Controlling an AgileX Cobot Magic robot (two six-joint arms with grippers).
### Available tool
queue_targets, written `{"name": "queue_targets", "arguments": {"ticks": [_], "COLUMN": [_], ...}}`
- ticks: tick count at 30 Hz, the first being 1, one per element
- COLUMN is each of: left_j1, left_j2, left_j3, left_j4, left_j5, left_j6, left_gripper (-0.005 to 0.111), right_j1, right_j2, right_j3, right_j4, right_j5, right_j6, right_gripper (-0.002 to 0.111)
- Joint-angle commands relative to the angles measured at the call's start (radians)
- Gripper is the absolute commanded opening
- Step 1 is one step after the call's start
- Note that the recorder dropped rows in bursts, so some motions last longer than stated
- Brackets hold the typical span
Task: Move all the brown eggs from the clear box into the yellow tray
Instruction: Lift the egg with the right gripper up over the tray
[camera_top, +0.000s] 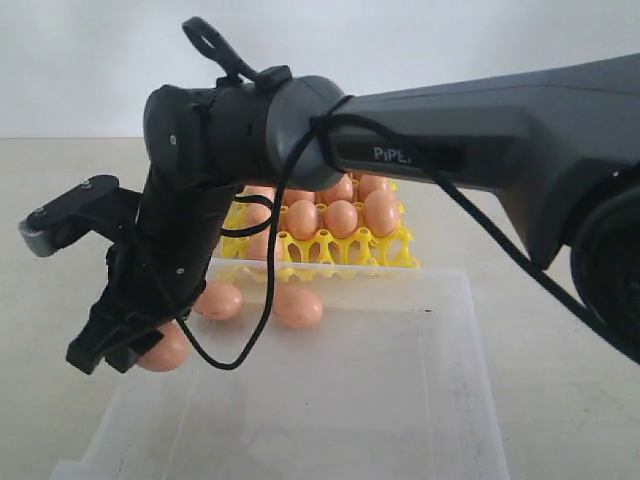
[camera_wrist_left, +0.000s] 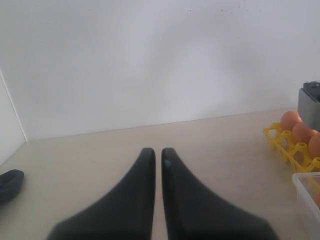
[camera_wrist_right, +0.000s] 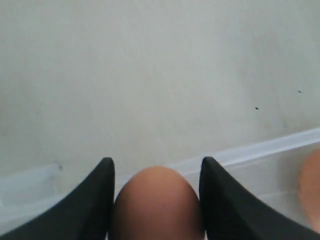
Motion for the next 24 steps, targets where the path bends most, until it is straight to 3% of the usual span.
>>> {"name": "queue_targets", "arguments": {"ticks": [1, 7, 11, 15, 17, 20, 24], "left_j1": [-0.006, -0.006, -0.006, -0.006, -0.006, -0.006, -0.006], "left_j2": [-0.003, -0.003, -0.003, -0.003, -0.003, -0.003, -0.003], "left_j3": [0.004, 0.004, 0.004, 0.004, 0.004, 0.004, 0.004], "left_j4": [-0.003, -0.003, -0.003, -0.003, -0.003, -0.003, -0.003], "left_j5": [-0.005, -0.007, -0.007, -0.005, -0.003, -0.003, -0.003], "left_j6": [0.003, 0.003, 0.003, 0.003, 0.003, 0.003, 0.003], "left_gripper": [0.004, 0.004, 0.004, 0.004, 0.004, 0.004, 0.004], "right_j1": [-0.073, -0.173, -0.211, -0.256, -0.271, -0.271, -0.271], "right_j2": [-0.014, -0.065, -0.220, -0.497, -0.642, -0.727, -0.743], "right_j3": [0.026, 0.196, 0.446, 0.752, 0.863, 0.868, 0.833], "right_j4": [0.292, 0.642, 0.786, 1.068, 1.333, 1.320, 0.862], "right_j5": [-0.005, 0.077, -0.014, -0.429, -0.793, -1.065, -1.139], "right_j6": [-0.056, -0.292, -0.492, -0.760, -0.985, -1.054, -1.041], "right_gripper": [0.000, 0.000, 0.000, 0.000, 0.000, 0.000, 0.000]}}
